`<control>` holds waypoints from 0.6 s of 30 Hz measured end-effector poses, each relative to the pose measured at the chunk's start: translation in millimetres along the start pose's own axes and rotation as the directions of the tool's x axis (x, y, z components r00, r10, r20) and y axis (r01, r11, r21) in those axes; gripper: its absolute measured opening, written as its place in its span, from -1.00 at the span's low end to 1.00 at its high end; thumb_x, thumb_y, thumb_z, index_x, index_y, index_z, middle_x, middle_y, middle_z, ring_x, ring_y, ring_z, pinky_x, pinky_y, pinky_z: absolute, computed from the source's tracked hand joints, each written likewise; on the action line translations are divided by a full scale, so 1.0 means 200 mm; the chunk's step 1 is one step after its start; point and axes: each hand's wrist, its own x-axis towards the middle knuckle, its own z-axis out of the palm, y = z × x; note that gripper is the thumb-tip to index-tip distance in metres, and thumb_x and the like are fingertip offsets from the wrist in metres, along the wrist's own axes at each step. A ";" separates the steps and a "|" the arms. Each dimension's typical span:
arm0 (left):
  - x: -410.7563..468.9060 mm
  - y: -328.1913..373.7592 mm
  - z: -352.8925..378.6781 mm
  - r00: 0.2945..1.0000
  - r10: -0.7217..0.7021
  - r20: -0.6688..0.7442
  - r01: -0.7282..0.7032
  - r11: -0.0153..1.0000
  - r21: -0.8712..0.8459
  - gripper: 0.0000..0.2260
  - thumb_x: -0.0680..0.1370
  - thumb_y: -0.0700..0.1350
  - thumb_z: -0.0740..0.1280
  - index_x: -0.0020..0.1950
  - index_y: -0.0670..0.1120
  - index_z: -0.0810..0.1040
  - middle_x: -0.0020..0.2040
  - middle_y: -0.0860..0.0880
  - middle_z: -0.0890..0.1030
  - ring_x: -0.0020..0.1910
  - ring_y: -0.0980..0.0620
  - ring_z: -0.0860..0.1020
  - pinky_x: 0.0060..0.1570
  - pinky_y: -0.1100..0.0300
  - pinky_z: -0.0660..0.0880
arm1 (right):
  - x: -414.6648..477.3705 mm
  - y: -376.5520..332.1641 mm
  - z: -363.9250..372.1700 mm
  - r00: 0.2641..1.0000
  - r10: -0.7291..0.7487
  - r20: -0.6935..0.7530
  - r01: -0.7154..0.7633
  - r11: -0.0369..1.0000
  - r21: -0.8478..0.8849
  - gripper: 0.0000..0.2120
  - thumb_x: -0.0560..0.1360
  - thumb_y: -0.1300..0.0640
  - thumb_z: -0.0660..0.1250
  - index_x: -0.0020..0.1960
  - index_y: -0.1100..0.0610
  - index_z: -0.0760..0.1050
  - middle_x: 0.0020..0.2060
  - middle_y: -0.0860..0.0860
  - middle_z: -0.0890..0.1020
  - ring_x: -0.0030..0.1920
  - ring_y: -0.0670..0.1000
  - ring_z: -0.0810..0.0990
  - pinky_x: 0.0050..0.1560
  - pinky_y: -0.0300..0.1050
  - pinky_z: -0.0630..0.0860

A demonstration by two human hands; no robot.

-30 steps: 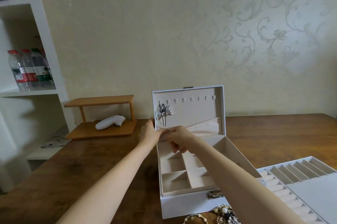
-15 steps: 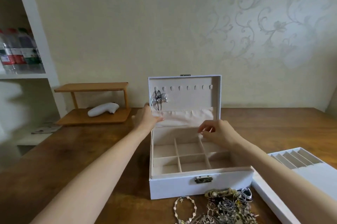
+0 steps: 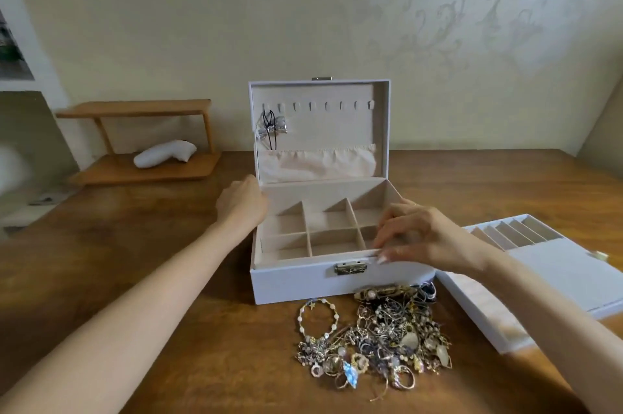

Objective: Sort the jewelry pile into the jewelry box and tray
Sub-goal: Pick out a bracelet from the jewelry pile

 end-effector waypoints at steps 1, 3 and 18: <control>0.00 0.00 0.01 1.000 -0.001 -0.016 0.001 1.000 0.001 -0.80 0.62 -0.08 0.15 0.11 -0.18 0.43 0.11 -0.20 0.54 0.08 -0.23 0.52 -0.18 0.07 0.36 | 0.00 0.00 0.01 1.000 0.004 -0.014 -0.004 1.000 0.024 -0.73 0.34 -0.24 0.39 -0.13 -0.07 0.65 -0.16 -0.16 0.57 -0.06 -0.03 0.49 -0.03 -0.08 0.44; 0.01 0.00 0.02 0.999 -0.003 -0.037 0.002 1.000 -0.016 -0.81 0.61 -0.08 0.16 0.09 -0.17 0.44 0.08 -0.19 0.56 0.04 -0.23 0.53 -0.20 0.07 0.39 | 0.00 0.02 0.03 0.999 0.004 -0.034 -0.002 0.999 0.046 -0.77 0.35 -0.21 0.40 -0.14 -0.08 0.64 -0.16 -0.15 0.58 -0.07 0.03 0.50 -0.03 -0.05 0.44; -0.39 0.16 -0.15 0.469 0.768 -0.437 -0.863 0.504 -0.041 -0.83 0.50 -0.04 0.33 -0.04 -0.12 0.61 0.05 -0.01 0.59 0.07 0.03 0.50 0.10 0.04 0.36 | 0.04 -0.05 0.02 0.992 0.109 -0.067 -0.094 0.977 0.193 -0.84 0.37 0.08 0.51 -0.07 0.04 0.64 -0.19 -0.08 0.63 -0.16 -0.06 0.56 -0.09 -0.05 0.52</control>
